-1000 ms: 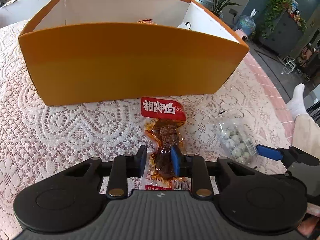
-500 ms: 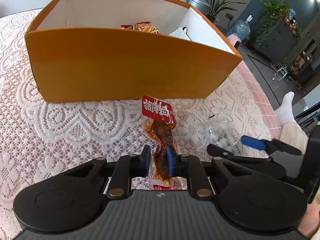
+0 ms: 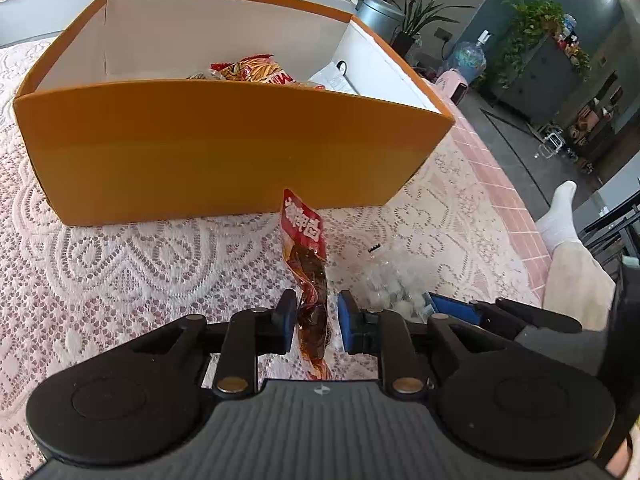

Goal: Organize snacks
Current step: 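Grasp the red-labelled meat snack with the left gripper while the right grasps the clear egg pack, then lift both snacks and carry them over the orange box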

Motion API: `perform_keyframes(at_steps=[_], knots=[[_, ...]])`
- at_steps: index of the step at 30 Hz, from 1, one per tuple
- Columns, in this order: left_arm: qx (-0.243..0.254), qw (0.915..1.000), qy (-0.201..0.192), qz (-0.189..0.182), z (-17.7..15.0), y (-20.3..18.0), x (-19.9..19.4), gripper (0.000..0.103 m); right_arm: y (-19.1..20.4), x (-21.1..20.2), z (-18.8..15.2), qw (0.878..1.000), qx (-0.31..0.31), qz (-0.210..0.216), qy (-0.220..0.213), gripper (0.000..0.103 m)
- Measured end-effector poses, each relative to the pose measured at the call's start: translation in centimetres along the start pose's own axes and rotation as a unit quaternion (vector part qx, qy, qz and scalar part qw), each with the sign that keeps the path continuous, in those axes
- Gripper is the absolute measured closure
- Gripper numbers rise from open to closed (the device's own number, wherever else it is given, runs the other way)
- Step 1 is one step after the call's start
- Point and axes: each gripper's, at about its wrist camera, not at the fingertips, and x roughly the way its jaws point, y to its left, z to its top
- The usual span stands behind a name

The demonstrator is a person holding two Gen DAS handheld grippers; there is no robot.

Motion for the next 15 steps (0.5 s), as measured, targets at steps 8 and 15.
perform_keyframes(at_steps=[8,15], knots=[[-0.005,0.9999,0.013,-0.009,-0.4,-0.5,2.3,0.079,0.7,0.1,-0.4,1.000,-0.019,-0.007,-0.004,0.047],[0.008,0.9999,0.005,0.010,-0.8,-0.8,2.4,0.084,0.8,0.1,-0.4,1.000,-0.015,-0.006,-0.005,0.042]])
